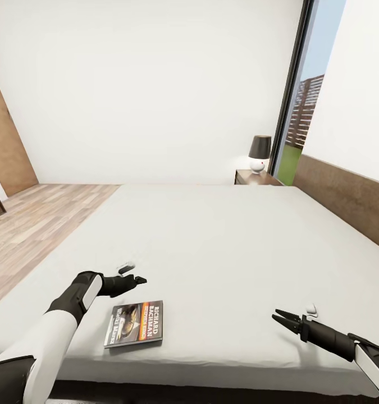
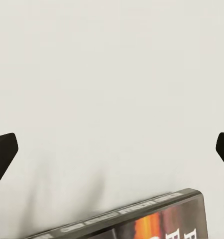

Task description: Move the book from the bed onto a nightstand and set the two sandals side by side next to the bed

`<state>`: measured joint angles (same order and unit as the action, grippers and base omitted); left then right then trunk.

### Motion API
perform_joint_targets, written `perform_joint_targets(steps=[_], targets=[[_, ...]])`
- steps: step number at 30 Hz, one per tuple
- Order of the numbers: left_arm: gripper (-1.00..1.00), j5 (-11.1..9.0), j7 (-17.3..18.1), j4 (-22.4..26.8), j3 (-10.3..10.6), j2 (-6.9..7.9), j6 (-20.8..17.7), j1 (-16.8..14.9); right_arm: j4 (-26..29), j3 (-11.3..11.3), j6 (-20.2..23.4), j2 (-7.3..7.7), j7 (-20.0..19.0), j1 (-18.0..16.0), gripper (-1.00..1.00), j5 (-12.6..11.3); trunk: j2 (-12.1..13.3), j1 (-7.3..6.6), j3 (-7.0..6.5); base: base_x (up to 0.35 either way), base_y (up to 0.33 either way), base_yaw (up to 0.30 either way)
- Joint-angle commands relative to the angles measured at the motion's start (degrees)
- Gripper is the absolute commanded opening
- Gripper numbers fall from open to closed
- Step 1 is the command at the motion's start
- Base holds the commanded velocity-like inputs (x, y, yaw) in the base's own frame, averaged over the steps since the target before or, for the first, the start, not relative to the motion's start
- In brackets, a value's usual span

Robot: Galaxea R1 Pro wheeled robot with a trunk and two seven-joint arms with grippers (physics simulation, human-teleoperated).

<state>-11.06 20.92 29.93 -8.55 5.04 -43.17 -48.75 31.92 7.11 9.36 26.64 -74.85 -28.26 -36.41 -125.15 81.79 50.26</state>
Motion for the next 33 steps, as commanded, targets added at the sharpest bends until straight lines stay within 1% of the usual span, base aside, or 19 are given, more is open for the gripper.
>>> perform_joint_targets(steps=[1,11,19,33], targets=[[1.00,-0.10,0.09,0.04,-0.25,-0.03,-0.42,-0.03,-0.01,0.36,0.62,0.08,-0.09,-0.05,1.00,-0.59,-0.03,-0.01,0.06,0.000,0.000,0.000],[1.00,-0.10,0.09,-0.02,-0.25,-0.43,-0.42,-0.03,-0.01,0.36,0.62,0.08,-0.11,-0.05,1.00,-0.59,-0.03,-0.01,0.06,-0.002,0.000,0.000],[1.00,-0.10,0.09,-0.03,-0.25,-0.47,-0.42,-0.03,-0.01,0.36,0.60,0.08,-0.12,-0.05,1.00,-0.59,-0.03,-0.01,0.06,-0.156,0.000,0.000],[1.00,-0.12,0.02,-0.05,-0.27,-0.47,-0.42,-0.03,-0.01,0.36,0.60,0.08,-0.12,-0.05,1.00,-0.59,-0.03,-0.01,0.06,-0.005,0.000,0.000]])
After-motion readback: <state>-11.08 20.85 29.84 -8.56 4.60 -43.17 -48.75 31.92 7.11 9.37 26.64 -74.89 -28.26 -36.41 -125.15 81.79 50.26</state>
